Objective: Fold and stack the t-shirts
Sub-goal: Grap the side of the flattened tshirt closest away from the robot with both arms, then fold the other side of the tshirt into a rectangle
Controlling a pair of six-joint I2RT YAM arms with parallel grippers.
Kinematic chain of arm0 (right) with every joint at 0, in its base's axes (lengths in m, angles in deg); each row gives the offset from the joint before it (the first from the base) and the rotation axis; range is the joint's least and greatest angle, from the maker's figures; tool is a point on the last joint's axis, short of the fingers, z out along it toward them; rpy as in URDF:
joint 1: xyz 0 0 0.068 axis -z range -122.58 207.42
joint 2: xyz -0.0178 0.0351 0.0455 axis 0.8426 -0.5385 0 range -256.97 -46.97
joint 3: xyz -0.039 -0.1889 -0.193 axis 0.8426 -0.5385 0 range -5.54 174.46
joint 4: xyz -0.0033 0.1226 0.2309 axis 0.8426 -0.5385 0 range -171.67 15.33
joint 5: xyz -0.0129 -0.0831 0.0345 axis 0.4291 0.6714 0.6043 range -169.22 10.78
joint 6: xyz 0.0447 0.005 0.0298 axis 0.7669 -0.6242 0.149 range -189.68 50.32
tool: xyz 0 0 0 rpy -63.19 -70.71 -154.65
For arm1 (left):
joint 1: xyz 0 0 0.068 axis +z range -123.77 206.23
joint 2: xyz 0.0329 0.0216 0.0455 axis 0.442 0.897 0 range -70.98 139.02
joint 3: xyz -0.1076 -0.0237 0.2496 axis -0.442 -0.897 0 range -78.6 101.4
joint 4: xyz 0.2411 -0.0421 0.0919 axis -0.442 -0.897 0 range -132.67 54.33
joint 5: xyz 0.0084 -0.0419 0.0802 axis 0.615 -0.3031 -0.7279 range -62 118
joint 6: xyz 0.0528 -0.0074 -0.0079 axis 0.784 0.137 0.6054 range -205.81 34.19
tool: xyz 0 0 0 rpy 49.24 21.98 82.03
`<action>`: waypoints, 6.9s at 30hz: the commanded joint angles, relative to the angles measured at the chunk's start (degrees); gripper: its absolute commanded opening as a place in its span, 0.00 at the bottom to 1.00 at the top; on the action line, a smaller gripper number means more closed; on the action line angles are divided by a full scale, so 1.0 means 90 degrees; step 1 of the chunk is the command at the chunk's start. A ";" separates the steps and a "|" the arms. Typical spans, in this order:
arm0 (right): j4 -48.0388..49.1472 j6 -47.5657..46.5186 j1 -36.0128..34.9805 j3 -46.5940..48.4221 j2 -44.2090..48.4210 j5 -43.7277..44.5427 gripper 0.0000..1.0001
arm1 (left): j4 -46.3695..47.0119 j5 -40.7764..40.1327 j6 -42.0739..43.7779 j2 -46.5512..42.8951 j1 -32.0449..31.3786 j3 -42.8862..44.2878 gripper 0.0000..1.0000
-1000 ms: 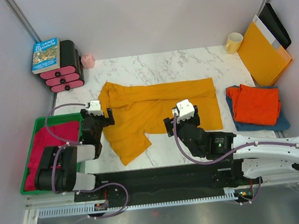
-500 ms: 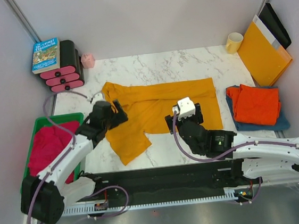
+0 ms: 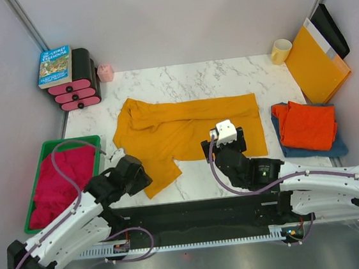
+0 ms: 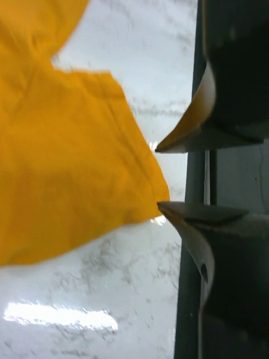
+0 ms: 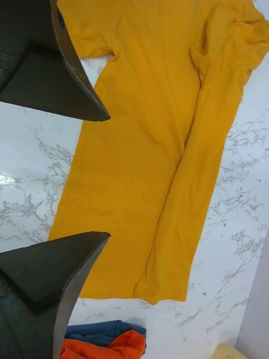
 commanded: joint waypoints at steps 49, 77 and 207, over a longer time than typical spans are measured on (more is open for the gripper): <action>-0.0097 0.0184 0.0040 -0.0418 -0.0048 0.0248 0.89 | 0.0170 0.0328 -0.1144 0.3392 -0.0480 0.0363 0.41; -0.1786 0.2175 0.5225 0.0528 -0.1433 -0.2847 0.19 | 0.0014 -0.0151 0.0409 0.3314 -0.0519 0.1720 0.02; -0.2158 0.2518 0.6524 0.1886 -0.2350 -0.2408 0.00 | 0.0951 -0.1186 0.3798 0.5305 0.2264 0.5928 0.02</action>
